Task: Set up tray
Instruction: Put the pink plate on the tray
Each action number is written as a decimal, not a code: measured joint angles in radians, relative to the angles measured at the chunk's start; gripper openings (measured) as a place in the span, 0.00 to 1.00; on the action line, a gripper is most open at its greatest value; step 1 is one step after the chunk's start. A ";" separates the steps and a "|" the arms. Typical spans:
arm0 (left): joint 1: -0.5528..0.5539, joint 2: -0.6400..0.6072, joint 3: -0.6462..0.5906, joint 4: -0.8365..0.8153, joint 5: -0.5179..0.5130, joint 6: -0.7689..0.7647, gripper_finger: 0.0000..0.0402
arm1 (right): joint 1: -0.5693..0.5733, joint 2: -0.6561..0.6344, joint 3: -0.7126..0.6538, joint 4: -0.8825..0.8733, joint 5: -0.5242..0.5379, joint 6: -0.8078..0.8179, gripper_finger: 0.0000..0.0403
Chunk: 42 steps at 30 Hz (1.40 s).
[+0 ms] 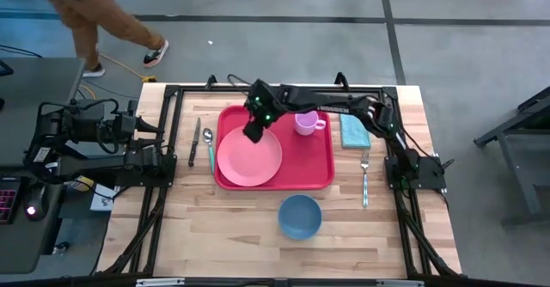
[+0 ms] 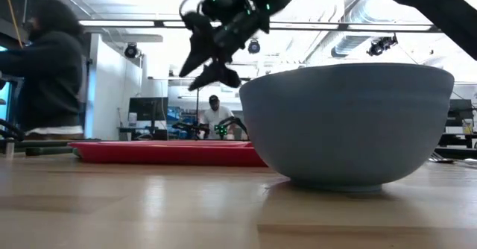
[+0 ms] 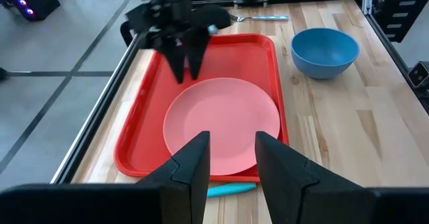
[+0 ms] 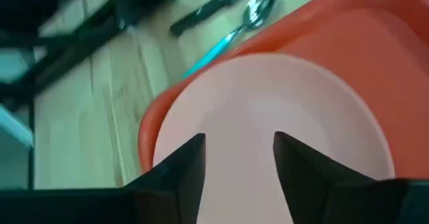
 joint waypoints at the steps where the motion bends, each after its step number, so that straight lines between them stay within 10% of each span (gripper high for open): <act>1: 0.000 0.000 0.000 0.000 0.000 0.000 0.38 | 0.017 0.000 0.020 -0.040 0.024 -0.018 0.37; 7: 0.000 0.000 0.000 0.000 0.000 0.000 0.38 | 0.090 0.000 0.115 -0.388 0.334 -0.109 0.31; 16: 0.000 0.000 0.000 0.000 0.000 0.000 0.38 | 0.082 0.000 0.112 -0.724 0.500 -0.061 0.32; 28: 0.000 0.000 0.000 0.000 0.000 0.000 0.38 | 0.017 0.000 0.108 -0.642 0.367 -0.057 0.34; 38: 0.000 0.000 0.000 0.000 0.000 0.000 0.38 | 0.090 0.000 0.108 -0.369 0.174 -0.014 0.03; 42: 0.000 0.000 0.000 0.000 0.000 0.000 0.38 | 0.142 0.000 0.108 -0.432 0.209 0.110 0.05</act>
